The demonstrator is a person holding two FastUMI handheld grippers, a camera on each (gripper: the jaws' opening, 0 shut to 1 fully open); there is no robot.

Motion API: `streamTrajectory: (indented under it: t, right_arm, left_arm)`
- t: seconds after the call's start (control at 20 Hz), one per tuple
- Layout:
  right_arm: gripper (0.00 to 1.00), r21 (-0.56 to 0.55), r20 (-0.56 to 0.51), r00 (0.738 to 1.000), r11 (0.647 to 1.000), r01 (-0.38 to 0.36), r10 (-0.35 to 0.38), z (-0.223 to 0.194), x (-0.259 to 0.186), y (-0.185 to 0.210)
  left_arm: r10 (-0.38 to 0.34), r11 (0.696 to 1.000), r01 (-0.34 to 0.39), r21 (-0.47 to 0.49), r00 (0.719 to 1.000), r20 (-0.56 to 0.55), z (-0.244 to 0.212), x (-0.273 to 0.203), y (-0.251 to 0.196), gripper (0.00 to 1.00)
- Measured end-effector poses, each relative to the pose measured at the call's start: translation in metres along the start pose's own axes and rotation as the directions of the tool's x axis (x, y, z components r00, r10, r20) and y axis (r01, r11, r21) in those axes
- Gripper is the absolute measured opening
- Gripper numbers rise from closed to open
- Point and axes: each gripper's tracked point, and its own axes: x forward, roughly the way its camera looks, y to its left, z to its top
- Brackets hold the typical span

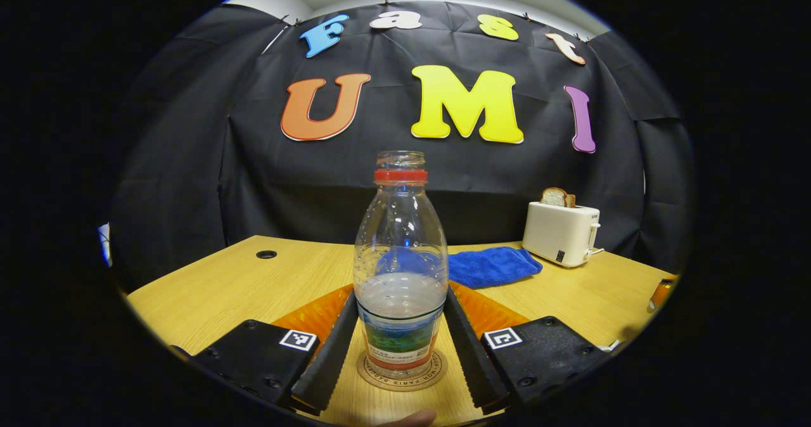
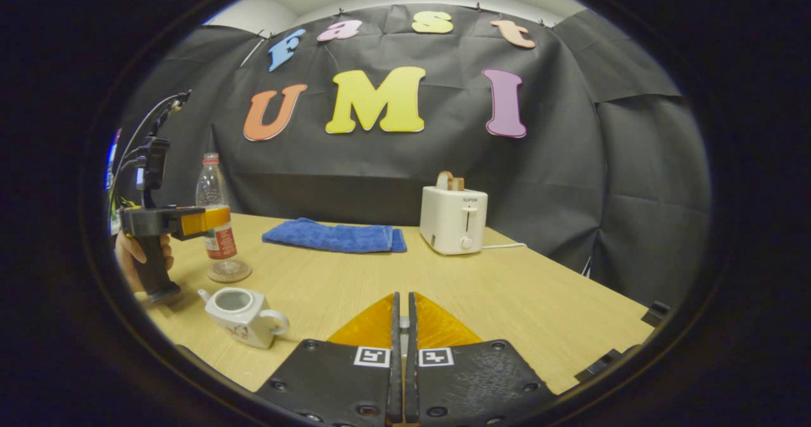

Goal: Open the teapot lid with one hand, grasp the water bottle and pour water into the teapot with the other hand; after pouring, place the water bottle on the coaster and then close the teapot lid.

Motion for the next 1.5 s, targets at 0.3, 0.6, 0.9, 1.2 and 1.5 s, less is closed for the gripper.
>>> streamTrajectory:
  t: [0.3,0.6,0.9,1.2,1.5]
  right_arm:
    - [0.02,-0.023,0.006,1.0,1.0,-0.003,0.003,0.002,-0.004,0.006]
    - [0.02,-0.022,-0.005,1.0,1.0,-0.013,0.013,-0.002,-0.007,0.014]
    - [0.02,-0.018,-0.001,0.998,0.998,-0.057,0.057,0.002,-0.021,0.035]
    - [0.02,-0.033,0.052,0.989,0.99,-0.134,0.135,0.016,-0.033,0.057]
    - [0.02,-0.002,0.034,0.968,0.968,-0.249,0.249,0.024,-0.029,0.083]
  left_arm:
    - [-0.028,1.0,0.028,0.003,0.999,-0.046,-0.012,-0.003,-0.003,0.85]
    - [-0.041,0.999,0.043,0.011,0.995,-0.086,-0.032,-0.019,-0.003,0.86]
    - [-0.013,0.998,0.017,0.06,0.997,-0.071,-0.039,-0.044,0.004,0.86]
    - [0.056,0.992,-0.046,0.114,0.995,-0.083,-0.028,-0.083,0.018,0.86]
    - [0.101,0.995,-0.101,0.023,0.995,-0.008,0.017,-0.136,0.024,0.86]
